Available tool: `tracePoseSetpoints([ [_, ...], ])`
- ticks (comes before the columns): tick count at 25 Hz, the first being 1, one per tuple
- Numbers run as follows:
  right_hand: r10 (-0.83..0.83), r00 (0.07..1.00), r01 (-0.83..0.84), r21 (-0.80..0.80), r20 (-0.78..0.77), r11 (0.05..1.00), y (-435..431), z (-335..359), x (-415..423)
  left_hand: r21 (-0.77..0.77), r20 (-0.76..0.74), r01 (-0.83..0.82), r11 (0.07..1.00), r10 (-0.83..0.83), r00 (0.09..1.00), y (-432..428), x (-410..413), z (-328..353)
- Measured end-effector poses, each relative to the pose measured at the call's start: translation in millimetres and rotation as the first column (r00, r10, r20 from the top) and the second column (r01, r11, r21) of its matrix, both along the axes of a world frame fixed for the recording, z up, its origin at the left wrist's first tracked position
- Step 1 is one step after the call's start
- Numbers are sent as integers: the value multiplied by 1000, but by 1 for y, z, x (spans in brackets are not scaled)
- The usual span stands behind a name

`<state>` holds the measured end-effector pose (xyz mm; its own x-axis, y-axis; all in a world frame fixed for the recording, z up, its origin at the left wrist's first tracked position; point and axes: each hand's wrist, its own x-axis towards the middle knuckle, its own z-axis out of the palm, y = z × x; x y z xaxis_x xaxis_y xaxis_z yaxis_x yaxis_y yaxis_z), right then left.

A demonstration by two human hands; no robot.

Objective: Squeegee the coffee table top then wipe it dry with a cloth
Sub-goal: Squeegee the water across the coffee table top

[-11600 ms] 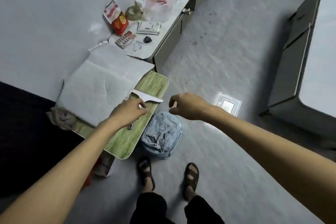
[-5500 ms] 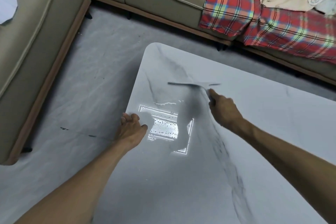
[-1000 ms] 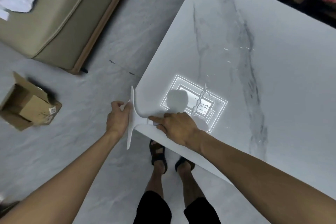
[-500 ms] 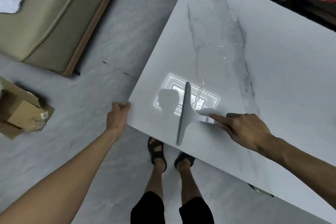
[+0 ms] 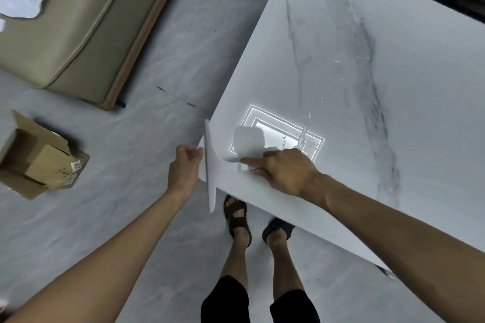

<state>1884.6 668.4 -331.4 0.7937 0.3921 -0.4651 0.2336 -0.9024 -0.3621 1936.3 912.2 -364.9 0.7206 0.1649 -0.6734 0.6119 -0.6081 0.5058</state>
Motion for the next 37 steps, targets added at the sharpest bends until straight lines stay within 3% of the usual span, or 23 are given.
tracePoseSetpoints([
  [3,-150,989,150,-44,-5,988,-66,11,-21,23,-11,187,982,-187,982,-19,-3,-1],
  [7,-317,949,311,-182,-3,933,-143,27,-61,106,-4,442,891,-444,896,-42,-10,-7],
  [11,-407,913,407,-171,36,898,-165,45,-88,76,-216,568,820,-542,812,-59,-9,-16],
  [15,-282,958,281,17,52,959,-109,38,-82,56,-296,586,808,-547,783,-60,3,-18],
  [19,-47,997,47,4,-57,999,-40,7,-82,65,-365,632,772,-571,735,-54,5,-20],
  [22,-77,997,76,-18,-30,997,-65,1,-91,70,-384,639,766,-571,726,-60,5,-16],
  [26,-133,991,132,-84,-7,988,-148,22,-115,78,-356,626,776,-565,744,-65,4,-11],
  [29,-209,978,200,-224,-15,954,-201,43,-133,101,-331,621,777,-562,758,-71,-2,-9],
  [32,-194,981,177,-317,-24,932,-225,63,-140,173,-213,589,789,-554,805,-76,-12,-12],
  [35,-119,993,119,-213,12,970,-209,70,-132,184,-17,562,807,-569,822,-87,-31,-14],
  [37,-19,997,25,-80,74,996,-177,58,-120,155,24,547,823,-557,830,-97,-42,-16],
])
